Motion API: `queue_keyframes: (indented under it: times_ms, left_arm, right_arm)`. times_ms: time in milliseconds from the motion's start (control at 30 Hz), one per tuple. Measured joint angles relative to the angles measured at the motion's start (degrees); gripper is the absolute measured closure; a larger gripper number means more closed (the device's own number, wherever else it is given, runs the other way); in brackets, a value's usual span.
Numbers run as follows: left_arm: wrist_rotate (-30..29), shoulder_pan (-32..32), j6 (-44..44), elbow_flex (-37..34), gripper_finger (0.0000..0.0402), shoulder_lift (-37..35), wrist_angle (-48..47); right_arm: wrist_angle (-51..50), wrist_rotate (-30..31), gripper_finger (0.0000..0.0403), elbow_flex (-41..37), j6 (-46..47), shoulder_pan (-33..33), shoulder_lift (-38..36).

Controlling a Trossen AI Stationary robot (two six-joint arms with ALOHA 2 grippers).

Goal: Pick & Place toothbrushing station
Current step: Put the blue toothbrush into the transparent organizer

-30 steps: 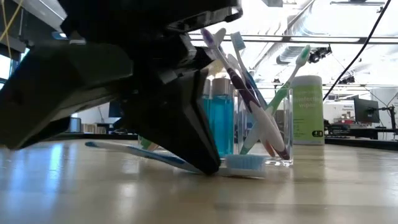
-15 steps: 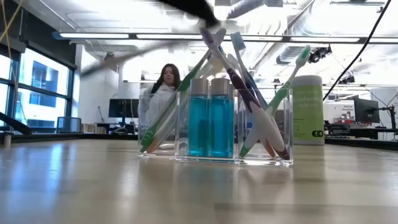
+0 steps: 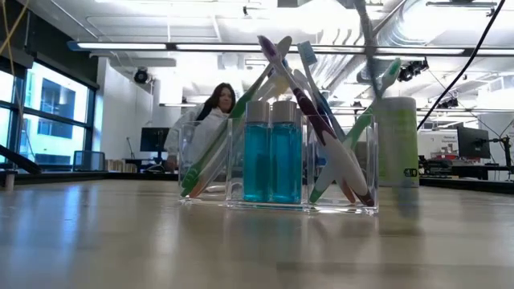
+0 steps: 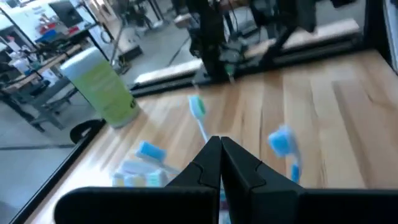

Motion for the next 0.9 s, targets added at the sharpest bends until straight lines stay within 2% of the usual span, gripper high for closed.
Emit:
queue_keyframes:
  times_ms: [100,300,367,467,533,600,733,900]
  left_arm:
    - [1.15,-0.36,2.98,-2.74,0.0401,-1.92,6.74]
    - [3.22,-3.00,3.81,-3.12,0.0400,-2.47,7.92]
    - [4.24,-3.64,2.56,-3.12,0.0399,-2.47,8.00]
    - [2.40,-4.90,2.39,-3.12,0.0399,-2.47,8.06]
    - [-1.09,-5.83,3.14,-3.12,0.0399,-2.47,8.65]
    - [-2.51,-6.42,3.47,-3.12,0.0397,-2.47,8.66]
    - [-2.09,-6.72,1.06,-3.12,0.0381,-2.47,8.60]
    - [-2.29,-6.96,-0.71,-3.10,0.0337,-2.47,8.15]
  right_arm:
    - [0.01,-0.67,0.0168,0.00,0.04,0.20,0.00]
    - [-0.52,-1.34,0.0168,0.00,-0.71,0.28,-0.02]
    - [-3.46,-2.21,0.0168,0.00,-0.70,0.30,-0.02]
    - [-11.14,-6.14,0.0168,0.00,5.63,-0.65,-0.02]
    - [-17.50,-10.78,0.0168,0.00,13.69,-3.01,-0.02]
    - [-22.21,-14.60,0.0168,-0.01,17.61,-6.02,0.58]
    - [-22.67,-22.90,0.0168,-0.02,13.33,-11.43,2.52]
    - [-22.89,-31.40,0.0168,0.01,9.42,-15.06,5.74]
